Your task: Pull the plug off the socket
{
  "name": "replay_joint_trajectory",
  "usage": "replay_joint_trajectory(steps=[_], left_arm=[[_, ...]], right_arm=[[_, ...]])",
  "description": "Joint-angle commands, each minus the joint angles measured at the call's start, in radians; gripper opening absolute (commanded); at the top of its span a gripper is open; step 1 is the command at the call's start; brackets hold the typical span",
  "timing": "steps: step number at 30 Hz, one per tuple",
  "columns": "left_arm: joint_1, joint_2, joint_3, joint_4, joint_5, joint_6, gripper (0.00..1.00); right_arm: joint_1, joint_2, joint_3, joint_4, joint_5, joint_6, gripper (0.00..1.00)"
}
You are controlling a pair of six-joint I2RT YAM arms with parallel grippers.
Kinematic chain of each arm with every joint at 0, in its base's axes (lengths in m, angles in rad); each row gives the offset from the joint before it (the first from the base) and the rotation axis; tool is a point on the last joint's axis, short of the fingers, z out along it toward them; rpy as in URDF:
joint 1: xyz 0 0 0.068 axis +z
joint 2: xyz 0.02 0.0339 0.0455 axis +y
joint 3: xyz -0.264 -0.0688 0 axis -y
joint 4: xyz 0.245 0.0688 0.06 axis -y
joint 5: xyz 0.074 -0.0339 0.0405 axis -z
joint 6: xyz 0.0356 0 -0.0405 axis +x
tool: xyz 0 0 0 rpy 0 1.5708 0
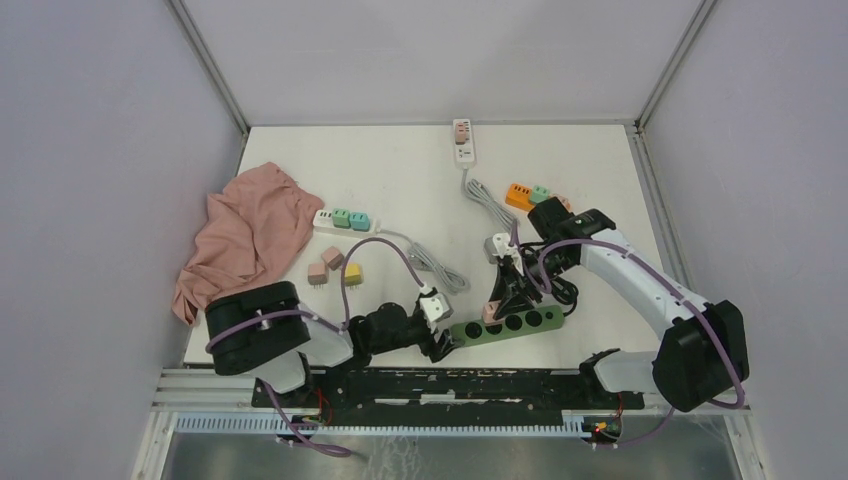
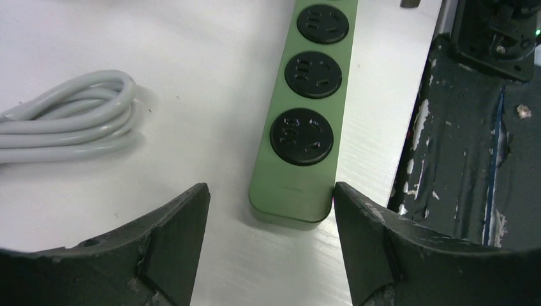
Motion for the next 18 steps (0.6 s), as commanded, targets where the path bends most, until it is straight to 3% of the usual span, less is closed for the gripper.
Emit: replay_joint_trajectory(steps=[1,8,18], left_arm=[[0.008,-0.126,0.051,-0.170,-0.060,-0.050,0.78],[0.008,-0.293,0.117,-0.410,-0.086,-0.068,0.79],[0.010,-0.457,0.156,-0.541,-0.178,-0.156,0.89]], right_arm=[[-0.020,-0.025,0.054,-0.019,-0.096,0.064,0.02],[-0.042,-0.032,0.059,0.044,-0.104,0.207,0.03],[-0.085,-0.044,0.048,0.137,-0.149,0.379,0.03]])
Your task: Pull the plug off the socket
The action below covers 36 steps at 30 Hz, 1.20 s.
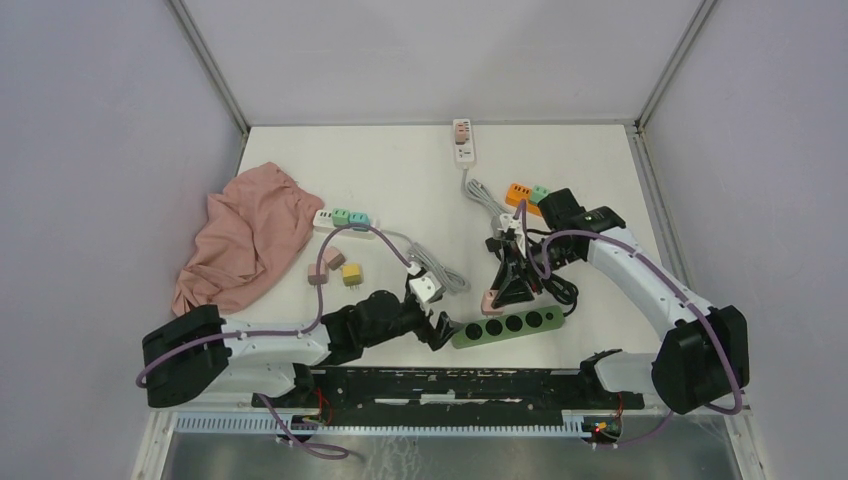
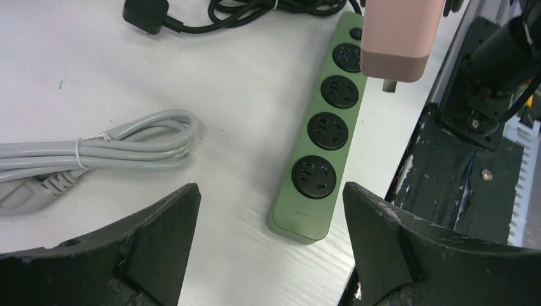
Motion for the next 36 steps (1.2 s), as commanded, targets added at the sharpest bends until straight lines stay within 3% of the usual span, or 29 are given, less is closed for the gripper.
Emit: replay_joint_trajectory(steps=[1,25,36], left_arm=[[0.006,-0.076,0.055,-0.071,-0.067,-0.084,0.89],[0.011,-0.184,0.177,-0.273,-0.174,-0.221,0.87],[0.011,-0.118,0.271,-0.352,-0.254,-0.335,0.85]], right_arm=[[-0.021,-0.032,0.031,0.072,-0.094,0.122,0.04],[-0.078,0.023,-0.035,0.450,-0.117,0.684,0.06],[-0.089,0.093,-0.054,0.587,-0.058,0.907,0.09]])
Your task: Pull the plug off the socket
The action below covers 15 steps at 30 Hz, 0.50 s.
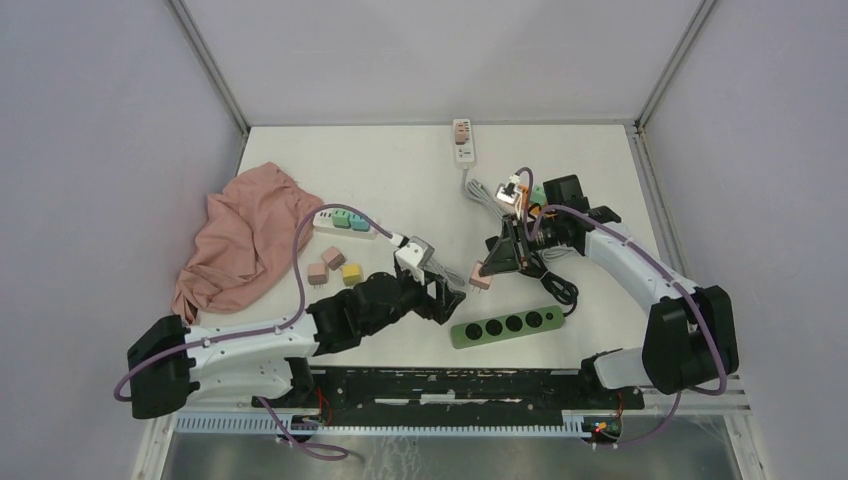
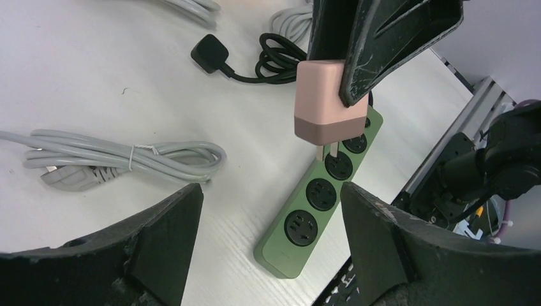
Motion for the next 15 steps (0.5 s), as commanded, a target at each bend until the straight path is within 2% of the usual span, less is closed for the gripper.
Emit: replay_joint_trajectory(steps=[1,5,15], left_arm=[[0.002,0.054,0.087,-0.014,-0.060,-0.101,0.85],[0.001,0.138,0.172,-0.078,-0.068,-0.152,0.83],[-0.025,0.316,0.367,-0.228,-0.169,-0.240,0.80]], right_arm=[[-0.009,0.030,-0.010,0.117,-0.006,0.145,0.09],[-0.009,0.065,-0.015,0.160,0.020,0.232,0.10],[-0.009,0.085,-0.022,0.187,0.079,0.300,0.13]])
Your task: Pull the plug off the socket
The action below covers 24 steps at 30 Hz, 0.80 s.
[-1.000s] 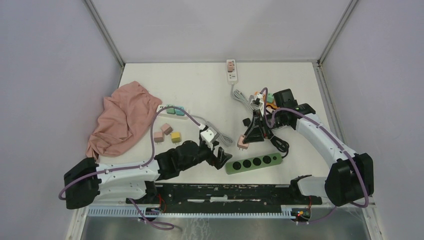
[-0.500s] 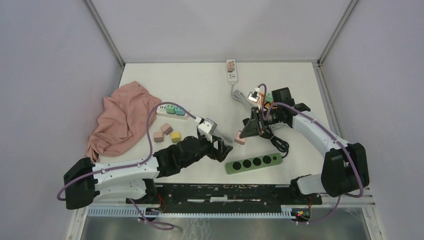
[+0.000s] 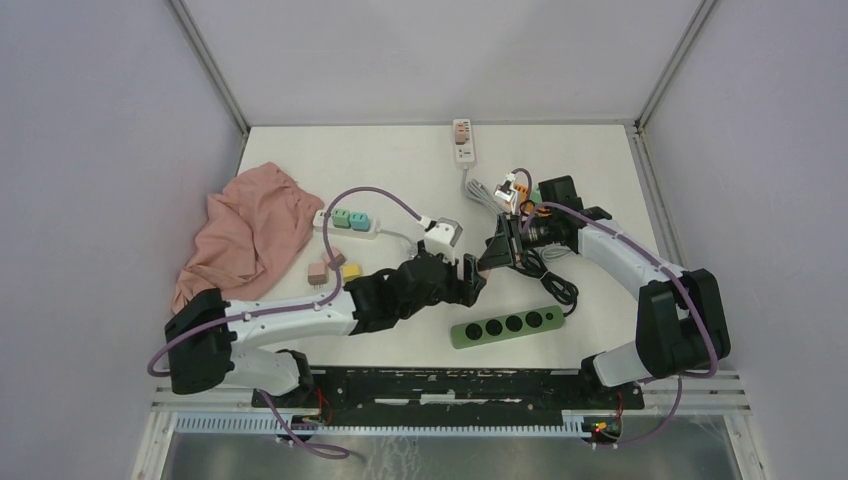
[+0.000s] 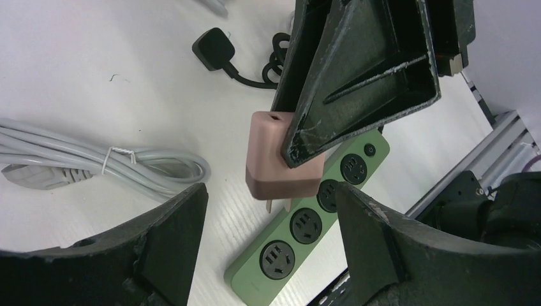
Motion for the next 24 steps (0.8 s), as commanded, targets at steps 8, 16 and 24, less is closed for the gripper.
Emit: replay_joint_trajectory(steps=[8,16,24], left_arm=[[-0.037,0.203,0.250,-0.212,-0.169,-0.054,0.62],[-0.037,0.194,0.242,-0.223,-0.175,0.003,0.10],[-0.020,0.062,0.026,-0.124,-0.224,0.035,0.03]], right_arm=[[-0.005,0.003,0.000,0.058,-0.016,0.058,0.15],[-0.005,0.000,0.003,0.054,-0.032,0.036,0.46],[-0.007,-0.028,0.058,-0.080,0.003,-0.122,0.82]])
